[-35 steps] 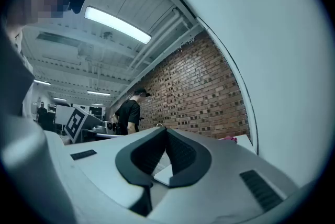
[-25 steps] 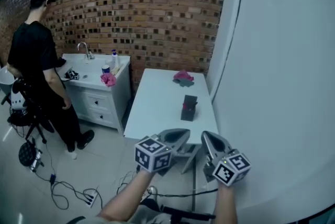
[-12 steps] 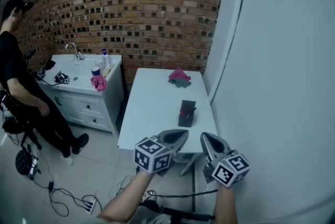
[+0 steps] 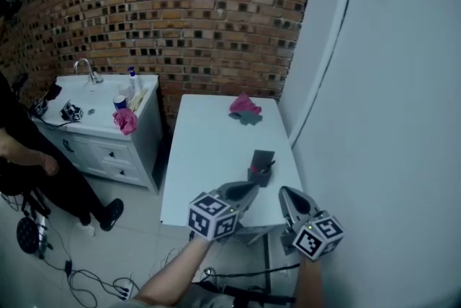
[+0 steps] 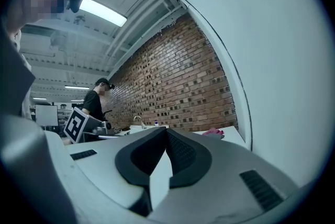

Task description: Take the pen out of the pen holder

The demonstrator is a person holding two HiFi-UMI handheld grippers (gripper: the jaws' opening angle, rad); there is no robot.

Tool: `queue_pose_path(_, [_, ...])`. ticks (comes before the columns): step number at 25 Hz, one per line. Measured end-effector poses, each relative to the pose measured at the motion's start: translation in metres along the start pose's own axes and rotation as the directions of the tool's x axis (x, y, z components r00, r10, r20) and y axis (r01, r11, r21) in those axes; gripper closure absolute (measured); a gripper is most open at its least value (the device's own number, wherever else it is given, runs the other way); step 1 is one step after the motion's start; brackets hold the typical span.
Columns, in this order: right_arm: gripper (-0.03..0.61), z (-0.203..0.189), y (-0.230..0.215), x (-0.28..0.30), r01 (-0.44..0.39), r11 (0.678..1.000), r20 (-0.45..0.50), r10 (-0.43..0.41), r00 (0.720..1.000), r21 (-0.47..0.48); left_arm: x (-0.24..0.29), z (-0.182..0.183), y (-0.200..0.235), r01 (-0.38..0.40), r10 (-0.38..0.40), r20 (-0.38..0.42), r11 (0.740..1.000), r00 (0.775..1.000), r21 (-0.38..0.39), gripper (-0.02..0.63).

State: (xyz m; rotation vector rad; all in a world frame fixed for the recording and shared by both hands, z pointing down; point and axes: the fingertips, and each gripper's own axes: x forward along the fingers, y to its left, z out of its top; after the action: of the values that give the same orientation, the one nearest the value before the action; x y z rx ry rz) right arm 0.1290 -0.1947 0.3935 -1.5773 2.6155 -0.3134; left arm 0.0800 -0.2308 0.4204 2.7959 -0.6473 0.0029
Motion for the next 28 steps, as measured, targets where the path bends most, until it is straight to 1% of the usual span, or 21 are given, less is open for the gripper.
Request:
queue_pose_path(3, [0.592,0.005,-0.009,0.018,0.033,0.999,-0.002,-0.033,0.999,0.009,0.007,0.005,0.02,0.015,-0.015,0.0,1.0,1.0,-0.008,0.618])
queue_pose_path(7, [0.592,0.003,-0.018,0.036,0.049,0.999,-0.004,-0.049,0.999,0.012,0.016,0.003,0.038,0.031,-0.031,-0.008,0.999,0.999,-0.015,0.618])
queue_pose_path(12, [0.592,0.008,-0.03,0.047,0.085,0.996,-0.014,-0.085,0.996,0.007,0.024,0.007,0.053,0.027,-0.028,-0.012,0.999,1.0,-0.024,0.618])
queue_pose_path(16, [0.592,0.008,-0.04,0.058,0.049,0.999,-0.012,-0.049,0.999,0.022,0.033,0.008,0.06,0.01,-0.01,-0.02,1.0,1.0,-0.027,0.618])
queue_pose_path(21, [0.592,0.008,-0.051,0.065,0.017,1.0,-0.021,-0.016,1.0,0.026,0.042,0.011,0.062,-0.03,0.029,-0.024,0.999,0.999,-0.015,0.618])
queue_pose_path(28, [0.592,-0.003,-0.068,0.065,-0.023,0.999,-0.031,0.024,0.999,0.047,0.051,0.009,0.065,-0.089,0.089,-0.034,0.996,0.995,0.005,0.618])
